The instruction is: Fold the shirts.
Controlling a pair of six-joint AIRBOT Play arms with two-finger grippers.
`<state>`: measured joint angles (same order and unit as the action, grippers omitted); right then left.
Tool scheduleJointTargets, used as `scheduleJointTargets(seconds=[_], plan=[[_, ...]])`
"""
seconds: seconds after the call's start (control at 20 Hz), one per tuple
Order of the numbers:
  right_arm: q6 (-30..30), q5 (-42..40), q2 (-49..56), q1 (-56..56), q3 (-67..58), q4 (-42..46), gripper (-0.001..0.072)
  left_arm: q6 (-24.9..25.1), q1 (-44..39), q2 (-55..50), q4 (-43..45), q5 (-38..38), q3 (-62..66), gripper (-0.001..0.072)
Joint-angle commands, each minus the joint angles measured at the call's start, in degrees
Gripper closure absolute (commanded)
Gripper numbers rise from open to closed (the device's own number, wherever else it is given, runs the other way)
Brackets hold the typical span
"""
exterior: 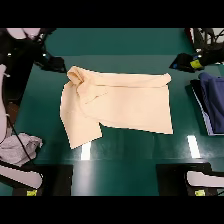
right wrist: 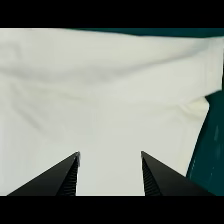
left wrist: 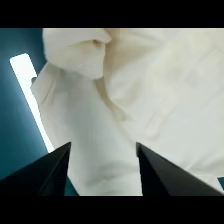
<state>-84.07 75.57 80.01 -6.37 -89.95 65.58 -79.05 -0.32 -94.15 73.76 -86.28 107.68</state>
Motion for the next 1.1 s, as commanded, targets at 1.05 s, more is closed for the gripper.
scheduleJointTargets(seconds=[1.05], plan=[[3.13, -2.54, -28.57, -1.14, 34.82, -9.05, 0.0281, 10.51, 13.57, 18.49, -17.9, 27.28, -62.25, 0.0229]])
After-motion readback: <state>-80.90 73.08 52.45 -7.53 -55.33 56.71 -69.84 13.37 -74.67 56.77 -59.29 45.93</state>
